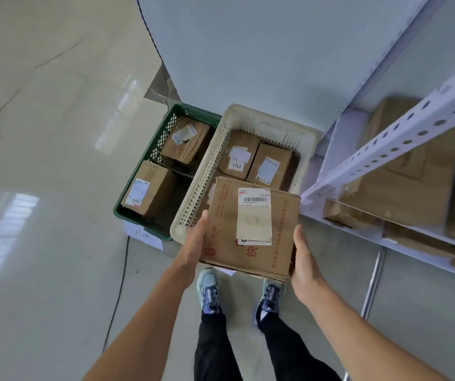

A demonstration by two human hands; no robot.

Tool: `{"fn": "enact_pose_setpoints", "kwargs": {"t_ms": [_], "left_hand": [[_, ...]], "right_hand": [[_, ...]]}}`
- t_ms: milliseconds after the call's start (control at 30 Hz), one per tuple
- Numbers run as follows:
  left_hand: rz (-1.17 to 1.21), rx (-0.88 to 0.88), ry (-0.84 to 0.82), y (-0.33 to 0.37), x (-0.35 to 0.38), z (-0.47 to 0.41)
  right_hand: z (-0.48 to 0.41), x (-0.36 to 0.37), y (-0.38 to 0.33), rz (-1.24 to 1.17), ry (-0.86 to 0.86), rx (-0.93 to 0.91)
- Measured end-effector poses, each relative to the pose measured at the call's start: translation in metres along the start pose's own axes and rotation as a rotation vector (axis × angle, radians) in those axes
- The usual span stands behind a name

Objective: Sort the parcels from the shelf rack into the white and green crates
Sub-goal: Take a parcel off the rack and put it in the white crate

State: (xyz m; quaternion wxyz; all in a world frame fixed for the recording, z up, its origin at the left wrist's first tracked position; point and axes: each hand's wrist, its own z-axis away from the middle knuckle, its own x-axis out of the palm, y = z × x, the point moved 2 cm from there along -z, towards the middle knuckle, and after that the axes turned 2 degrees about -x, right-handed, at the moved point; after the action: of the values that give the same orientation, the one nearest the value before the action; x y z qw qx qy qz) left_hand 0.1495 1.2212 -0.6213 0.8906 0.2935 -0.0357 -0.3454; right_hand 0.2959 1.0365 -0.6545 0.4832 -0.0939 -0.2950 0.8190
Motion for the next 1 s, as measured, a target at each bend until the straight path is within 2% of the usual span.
{"fn": "enact_pose_setpoints", "kwargs": {"t_ms": [167,367,567,700,1000], "left_hand": [[-0.043,-0.081,-0.052,-0.018,-0.001,-0.096],[-0.138,-0.161,-0.213,-0.047,0.008,-0.209],[-0.254,-0.188,-0.297,-0.076,0.027,-0.3],[-0.249,-0.212,-0.313,-0.08,0.035,-0.333],[-0.23,-0.261,-0.286,-0.089,0.061,-0.396]], "right_hand": [[-0.081,0.018,0.028,0.012,0.067,0.022],[-0.184,0.027,0.068,0.003,0.214,0.05],[-0.258,0.021,0.111,-0.021,0.274,0.179],[-0.282,0.019,0.121,-0.056,0.279,0.269],[-0.349,0.01,0.135,-0.009,0.387,0.219]]}}
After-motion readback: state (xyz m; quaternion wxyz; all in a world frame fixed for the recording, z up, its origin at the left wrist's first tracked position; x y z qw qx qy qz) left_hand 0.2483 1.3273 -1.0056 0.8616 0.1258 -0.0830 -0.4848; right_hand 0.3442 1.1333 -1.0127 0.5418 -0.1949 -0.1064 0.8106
